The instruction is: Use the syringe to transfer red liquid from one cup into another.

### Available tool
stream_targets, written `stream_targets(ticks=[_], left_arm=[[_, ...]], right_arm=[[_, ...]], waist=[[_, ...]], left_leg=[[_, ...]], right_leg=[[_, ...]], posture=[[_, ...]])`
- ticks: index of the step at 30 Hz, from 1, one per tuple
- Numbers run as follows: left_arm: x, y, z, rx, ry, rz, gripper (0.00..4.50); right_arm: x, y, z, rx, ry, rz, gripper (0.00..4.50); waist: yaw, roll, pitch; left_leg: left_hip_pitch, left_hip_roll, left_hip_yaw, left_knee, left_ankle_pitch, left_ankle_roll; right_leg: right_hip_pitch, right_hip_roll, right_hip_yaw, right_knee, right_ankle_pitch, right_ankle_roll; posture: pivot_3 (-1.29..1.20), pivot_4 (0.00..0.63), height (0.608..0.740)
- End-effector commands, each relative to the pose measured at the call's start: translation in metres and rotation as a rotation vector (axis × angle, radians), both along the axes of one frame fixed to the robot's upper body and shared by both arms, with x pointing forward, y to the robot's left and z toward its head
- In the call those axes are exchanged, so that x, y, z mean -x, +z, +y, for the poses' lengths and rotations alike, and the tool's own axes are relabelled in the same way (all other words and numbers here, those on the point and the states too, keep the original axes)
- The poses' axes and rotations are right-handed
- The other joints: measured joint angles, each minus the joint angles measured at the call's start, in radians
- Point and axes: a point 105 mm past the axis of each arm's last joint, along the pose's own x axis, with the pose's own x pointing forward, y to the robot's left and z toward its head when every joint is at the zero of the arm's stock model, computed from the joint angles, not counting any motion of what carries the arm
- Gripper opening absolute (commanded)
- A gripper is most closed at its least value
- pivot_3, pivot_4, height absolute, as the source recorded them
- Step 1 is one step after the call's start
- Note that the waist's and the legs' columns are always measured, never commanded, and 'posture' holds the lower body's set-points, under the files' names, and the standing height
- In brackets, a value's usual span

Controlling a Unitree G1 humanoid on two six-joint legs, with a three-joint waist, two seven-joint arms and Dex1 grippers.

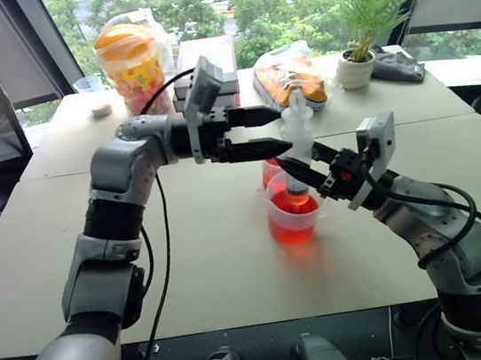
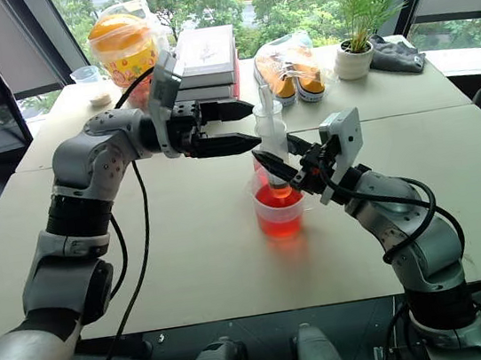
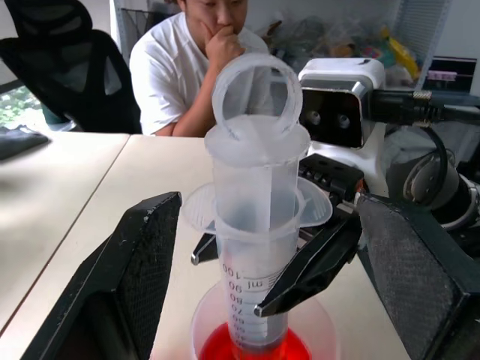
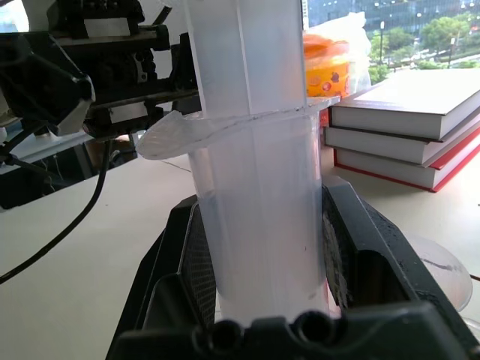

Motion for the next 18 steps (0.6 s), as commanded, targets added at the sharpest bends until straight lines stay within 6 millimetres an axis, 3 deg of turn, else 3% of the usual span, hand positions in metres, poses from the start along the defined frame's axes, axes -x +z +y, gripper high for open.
stream_targets(ticks=[1,6,10,14,18], left_arm=[[0.001,0.013,0.018,0.021,0.044,-0.049,3.82],[-0.009,0.011,0.041,0.011,0.158,-0.057,3.82],[-0.016,0.013,0.052,0.026,0.228,-0.07,3.82],[-0.017,0.013,0.055,0.037,0.253,-0.072,3.82],[-0.015,0.011,0.055,0.039,0.26,-0.074,3.82]], right_arm=[[0.006,0.02,0.002,-0.01,0.018,-0.067,1.52],[0.005,0.042,0.0,-0.013,0.039,-0.073,1.52],[-0.01,0.078,-0.01,-0.029,0.034,-0.095,1.52],[-0.04,0.101,-0.018,-0.061,-0.015,-0.13,1.52],[-0.078,0.095,-0.022,-0.054,-0.074,-0.157,1.52]], waist=[[0.0,0.0,0.0],[-0.001,0.0,0.0],[0.002,0.0,0.0],[0.003,0.0,0.0],[-0.001,0.0,0.0]], left_leg=[[0.0,0.0,0.0,0.0,0.0,0.0],[0.0,0.0,0.0,0.0,0.0,0.0],[0.0,0.0,0.0,0.0,0.0,0.0],[0.0,0.0,0.0,0.0,0.0,0.0],[0.0,0.0,0.001,0.0,0.0,0.0]], right_leg=[[0.0,0.0,0.0,0.0,0.0,0.0],[0.0,0.0,0.0,0.0,0.0,0.0],[0.0,-0.001,0.0,0.0,0.0,0.0],[0.0,-0.001,0.0,0.0,0.0,0.0],[-0.001,-0.001,0.0,-0.001,0.0,0.0]], posture=[[0.0,0.15,0.74],[0.0,0.15,0.74],[0.0,0.15,0.74],[0.0,0.15,0.74],[0.0,0.15,0.74]])
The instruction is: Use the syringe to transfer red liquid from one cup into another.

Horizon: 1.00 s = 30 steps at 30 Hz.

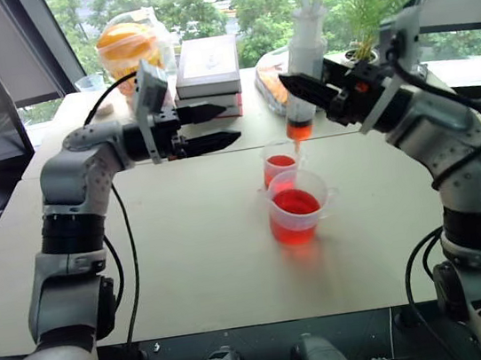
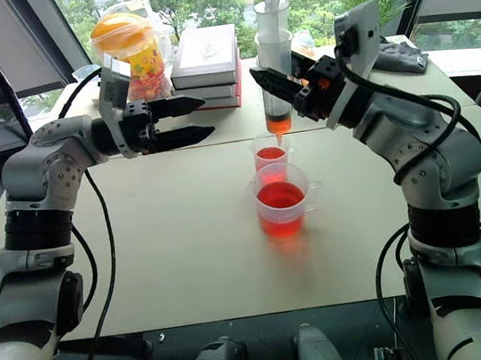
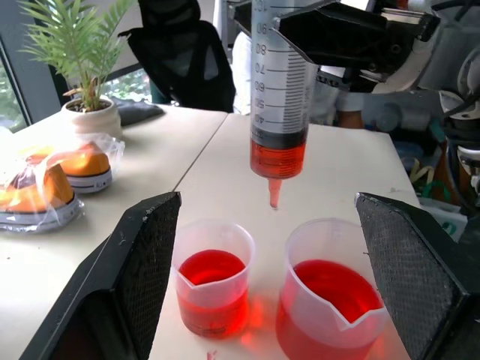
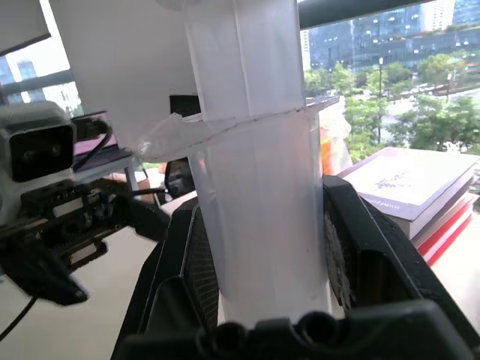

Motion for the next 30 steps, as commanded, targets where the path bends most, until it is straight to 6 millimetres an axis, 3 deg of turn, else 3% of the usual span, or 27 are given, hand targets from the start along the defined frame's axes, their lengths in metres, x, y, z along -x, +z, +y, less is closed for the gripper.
stream_targets(ticks=[1,6,9,17,22,30], left_arm=[[0.005,0.012,0.002,0.018,0.006,-0.06,3.82],[0.001,0.018,-0.001,0.028,0.026,-0.087,3.82],[-0.009,0.036,-0.013,0.063,0.045,-0.138,3.82],[-0.026,0.065,-0.053,0.116,0.015,-0.206,3.82],[-0.032,0.068,-0.074,0.128,-0.006,-0.214,3.82],[-0.037,0.064,-0.09,0.119,-0.027,-0.181,3.82]], right_arm=[[-0.022,-0.004,-0.002,-0.009,-0.029,-0.046,1.52],[-0.04,-0.03,0.002,-0.012,-0.033,-0.022,1.52],[-0.045,-0.041,0.004,-0.02,-0.04,-0.008,1.52],[-0.041,-0.044,0.01,-0.041,-0.029,-0.01,1.52],[-0.038,-0.048,0.013,-0.038,-0.026,-0.005,1.52],[-0.036,-0.05,0.016,-0.027,-0.024,-0.002,1.52]], waist=[[-0.001,0.0,0.0],[-0.002,0.0,0.0],[0.005,0.0,0.0],[0.001,0.0,0.0],[-0.005,0.0,0.0],[-0.002,0.0,0.0]], left_leg=[[0.0,0.0,0.0,0.0,0.0,0.0],[-0.002,0.0,0.0,-0.001,0.0,0.0],[-0.003,0.0,0.0,-0.001,0.0,0.0],[-0.004,-0.001,-0.001,0.0,0.0,0.0],[-0.004,-0.001,0.0,0.0,0.0,0.0],[-0.004,-0.001,0.0,0.0,0.0,0.0]], right_leg=[[0.0,0.0,0.0,0.0,0.0,0.0],[-0.003,0.0,0.0,0.0,0.0,0.0],[-0.003,0.0,0.0,0.0,0.0,0.0],[-0.004,0.0,0.0,0.0,0.0,0.0],[-0.005,0.0,0.0,0.001,0.0,0.0],[-0.005,0.001,0.0,0.001,0.0,0.0]], posture=[[0.0,0.15,0.74],[0.0,0.15,0.74],[0.0,0.15,0.74],[0.0,0.15,0.74],[0.0,0.15,0.74],[0.0,0.15,0.74]])
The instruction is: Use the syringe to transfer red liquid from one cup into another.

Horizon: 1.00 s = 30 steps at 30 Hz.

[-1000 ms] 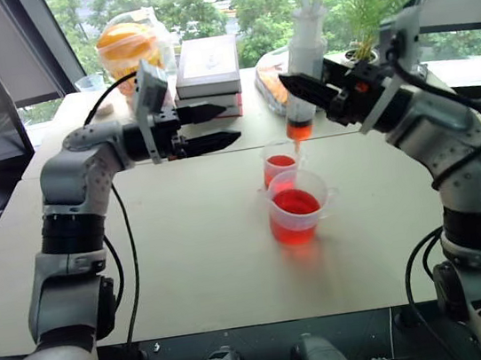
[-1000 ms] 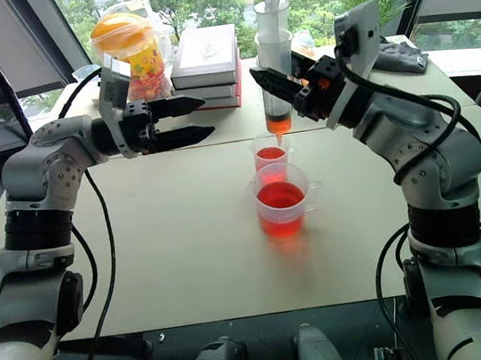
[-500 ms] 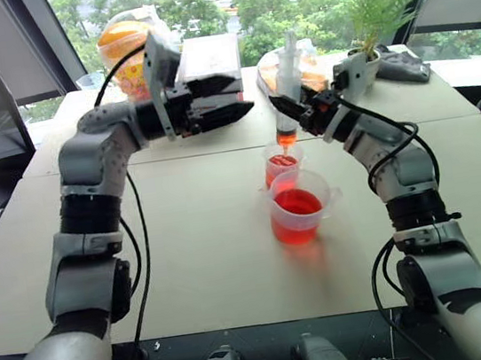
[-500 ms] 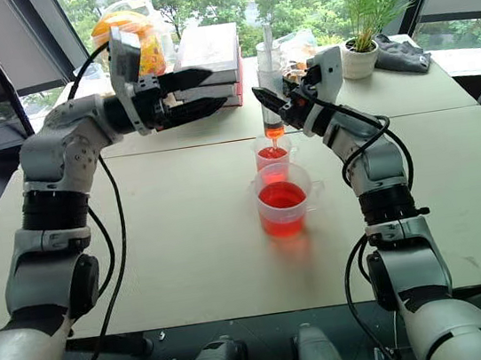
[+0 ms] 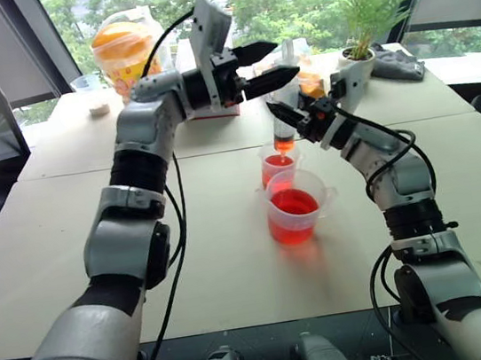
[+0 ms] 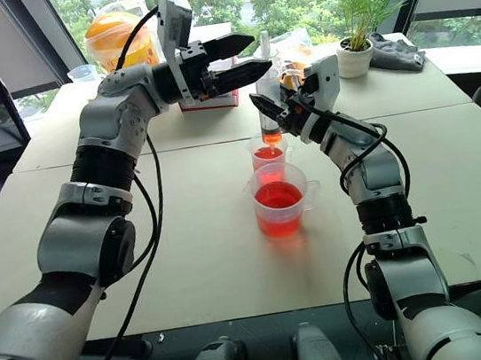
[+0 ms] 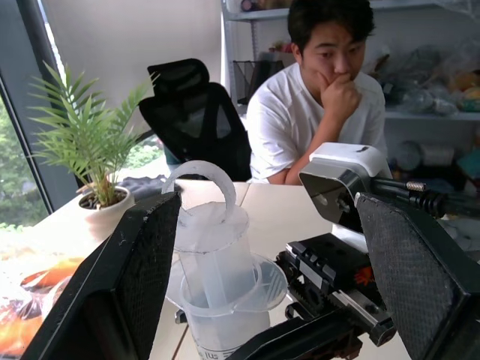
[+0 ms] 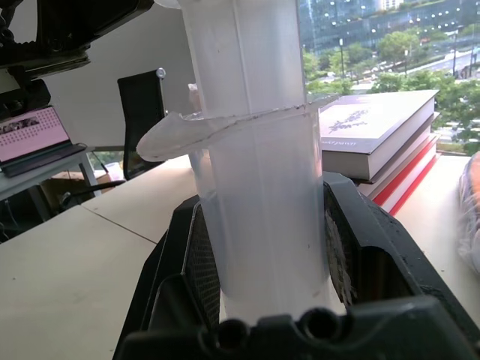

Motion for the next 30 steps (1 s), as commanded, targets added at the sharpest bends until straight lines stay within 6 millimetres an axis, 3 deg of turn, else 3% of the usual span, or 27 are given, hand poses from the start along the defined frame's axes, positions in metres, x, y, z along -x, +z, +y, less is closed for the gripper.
stream_targets(ticks=[1,6,7,9,15,21,30], left_arm=[[0.005,0.017,-0.006,0.012,-0.018,-0.052,3.82],[0.003,0.014,-0.017,0.002,-0.022,-0.031,3.82],[0.002,0.013,-0.018,0.002,-0.022,-0.024,3.59],[0.001,0.012,-0.02,0.006,-0.019,-0.012,2.99],[-0.001,0.013,-0.023,0.022,-0.012,0.006,0.04],[-0.003,0.007,-0.02,0.006,-0.001,0.01,0.04],[-0.001,-0.018,-0.017,-0.044,-0.021,0.027,0.04]], right_arm=[[0.008,0.019,0.004,0.002,0.015,-0.077,1.52],[0.009,0.019,0.005,0.014,0.016,-0.081,1.52],[0.009,0.019,0.006,0.016,0.017,-0.081,1.52],[0.009,0.018,0.006,0.02,0.017,-0.081,1.52],[0.01,0.016,0.008,0.03,0.02,-0.08,1.52],[0.012,0.021,0.009,0.04,0.027,-0.095,1.52],[0.019,0.047,0.008,0.029,0.032,-0.146,1.52]], waist=[[0.0,0.0,0.0],[0.0,0.0,0.0],[0.0,0.0,0.0],[-0.001,0.0,0.0],[0.0,0.0,0.0],[0.0,0.0,0.0],[0.0,0.0,0.0]], left_leg=[[0.0,0.0,0.0,0.0,0.0,0.0],[0.0,0.0,0.0,0.0,0.0,0.0],[0.0,0.0,0.0,0.0,0.0,0.0],[0.0,0.0,0.0,0.0,0.0,0.0],[0.0,0.0,0.0,0.0,0.0,0.0],[0.0,0.0,0.0,0.0,0.0,0.0],[0.0,0.0,0.0,0.0,0.0,0.0]], right_leg=[[0.0,0.0,0.0,0.0,0.0,0.0],[0.0,0.0,0.0,0.0,0.0,0.0],[0.0,0.0,0.0,0.0,0.0,0.0],[0.0,0.0,0.0,0.0,0.0,0.0],[0.0,0.0,0.0,0.0,0.0,0.0],[0.0,0.0,0.0,0.0,0.0,0.0],[0.0,0.0,0.0,0.0,0.0,0.0]], posture=[[0.0,0.15,0.74],[0.0,0.15,0.74],[0.0,0.15,0.74],[0.0,0.15,0.74],[0.0,0.15,0.74],[0.0,0.15,0.74],[0.0,0.15,0.74]])
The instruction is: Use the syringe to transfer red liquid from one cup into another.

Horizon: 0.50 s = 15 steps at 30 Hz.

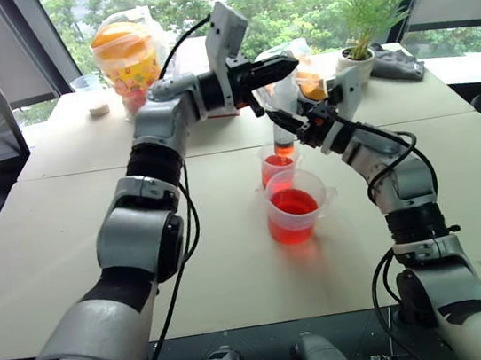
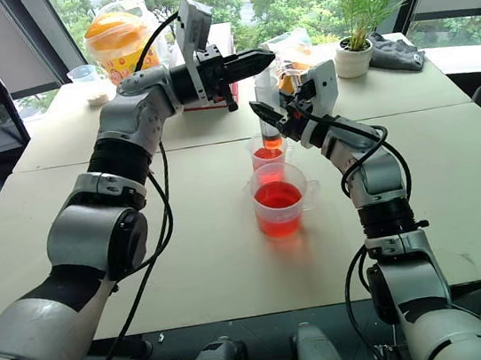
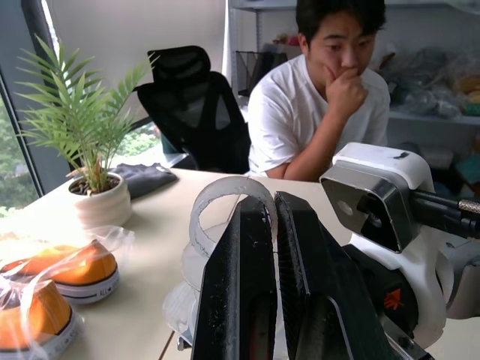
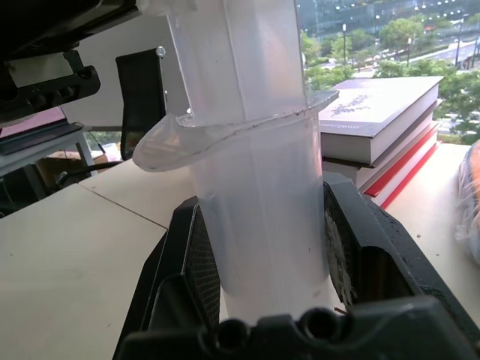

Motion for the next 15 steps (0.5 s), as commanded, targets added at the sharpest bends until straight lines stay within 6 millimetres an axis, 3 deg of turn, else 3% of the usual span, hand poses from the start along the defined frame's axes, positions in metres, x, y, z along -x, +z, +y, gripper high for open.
stream_targets(ticks=[1,15], left_arm=[[0.004,-0.009,-0.005,-0.038,-0.026,-0.009,0.04],[0.006,-0.037,0.0,-0.08,-0.021,0.034,0.04]], right_arm=[[0.015,0.054,0.006,-0.034,0.031,-0.17,1.52],[0.03,0.09,0.011,-0.057,0.048,-0.217,1.52]], waist=[[0.001,0.0,0.0],[0.002,0.0,0.0]], left_leg=[[0.0,0.0,0.0,0.0,0.0,0.0],[0.0,0.0,0.0,0.0,0.0,0.0]], right_leg=[[0.0,0.0,0.0,0.0,0.0,0.0],[0.0,0.0,0.0,0.0,0.0,0.0]], posture=[[0.0,0.15,0.74],[0.0,0.15,0.74]])
